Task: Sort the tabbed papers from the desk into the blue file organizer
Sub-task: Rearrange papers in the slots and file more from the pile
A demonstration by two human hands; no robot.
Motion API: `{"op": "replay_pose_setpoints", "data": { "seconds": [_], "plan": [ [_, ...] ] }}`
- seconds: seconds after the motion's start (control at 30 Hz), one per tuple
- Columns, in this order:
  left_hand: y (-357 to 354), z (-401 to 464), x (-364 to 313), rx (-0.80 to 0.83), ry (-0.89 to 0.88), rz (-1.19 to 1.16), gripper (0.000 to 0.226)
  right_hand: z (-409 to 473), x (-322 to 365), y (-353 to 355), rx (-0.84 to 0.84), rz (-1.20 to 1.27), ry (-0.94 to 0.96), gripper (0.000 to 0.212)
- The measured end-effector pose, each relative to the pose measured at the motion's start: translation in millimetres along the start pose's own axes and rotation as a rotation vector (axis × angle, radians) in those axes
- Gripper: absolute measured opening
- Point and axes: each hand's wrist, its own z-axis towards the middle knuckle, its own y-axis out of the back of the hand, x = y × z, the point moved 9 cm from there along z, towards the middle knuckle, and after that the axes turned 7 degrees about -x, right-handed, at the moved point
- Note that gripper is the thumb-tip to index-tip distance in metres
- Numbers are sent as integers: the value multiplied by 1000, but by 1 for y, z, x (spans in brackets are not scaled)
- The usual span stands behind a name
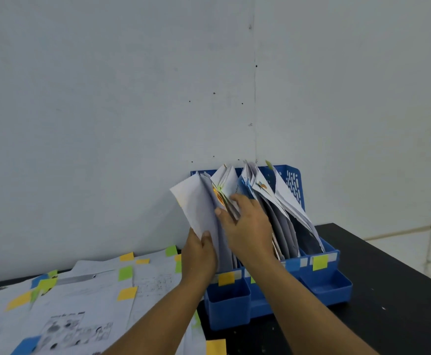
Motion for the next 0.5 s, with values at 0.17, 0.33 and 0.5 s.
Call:
{"op": "replay_pose_setpoints", "data": {
  "seconds": [0.17, 0.33, 0.5],
  "plan": [
    [17, -16, -2, 154, 13, 20, 19, -15, 14, -16, 40, -56, 104, 48],
    [57, -32, 26, 213, 122, 96, 50, -37, 20, -36, 105, -91, 140, 54],
    [131, -45, 55, 124, 133, 269, 63, -72, 35, -39, 34, -74, 215, 49]
  ]
}}
